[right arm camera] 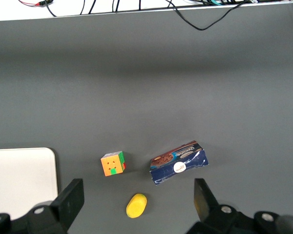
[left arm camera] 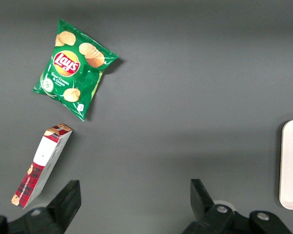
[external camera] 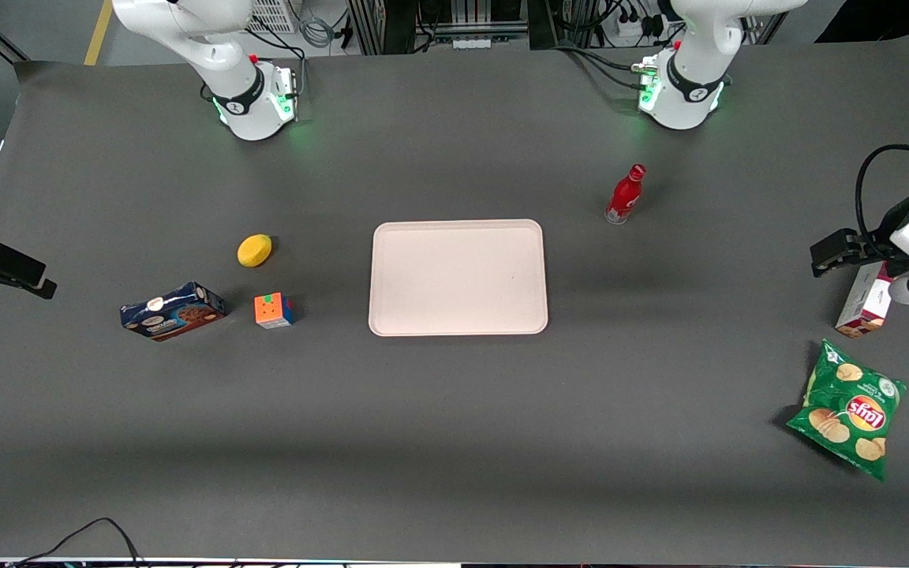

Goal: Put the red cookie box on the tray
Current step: 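Move the left gripper toward the red plaid shortbread box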

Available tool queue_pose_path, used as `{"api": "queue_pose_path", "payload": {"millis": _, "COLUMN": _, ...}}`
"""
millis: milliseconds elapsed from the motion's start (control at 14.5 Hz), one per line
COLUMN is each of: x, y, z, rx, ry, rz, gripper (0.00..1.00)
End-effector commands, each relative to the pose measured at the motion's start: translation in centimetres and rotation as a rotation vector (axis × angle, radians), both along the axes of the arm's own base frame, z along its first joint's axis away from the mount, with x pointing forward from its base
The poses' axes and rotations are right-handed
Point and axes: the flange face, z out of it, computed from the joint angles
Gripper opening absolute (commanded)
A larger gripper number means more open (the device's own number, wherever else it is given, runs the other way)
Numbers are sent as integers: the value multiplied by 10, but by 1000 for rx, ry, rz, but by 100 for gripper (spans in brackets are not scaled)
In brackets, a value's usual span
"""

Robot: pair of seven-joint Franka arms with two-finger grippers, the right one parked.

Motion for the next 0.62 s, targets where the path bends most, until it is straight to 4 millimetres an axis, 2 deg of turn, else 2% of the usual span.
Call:
{"api": "queue_pose_path", "payload": {"millis": 0, "x": 3, "y": -4, "z": 10, "rx": 36, "ry": -1, "rz": -20, "gripper": 100}}
{"api": "queue_pose_path", "payload": {"millis": 550, "x": 1, "y": -4, "z": 9, "rx": 37, "ry": 21, "rz": -22, "gripper": 100}}
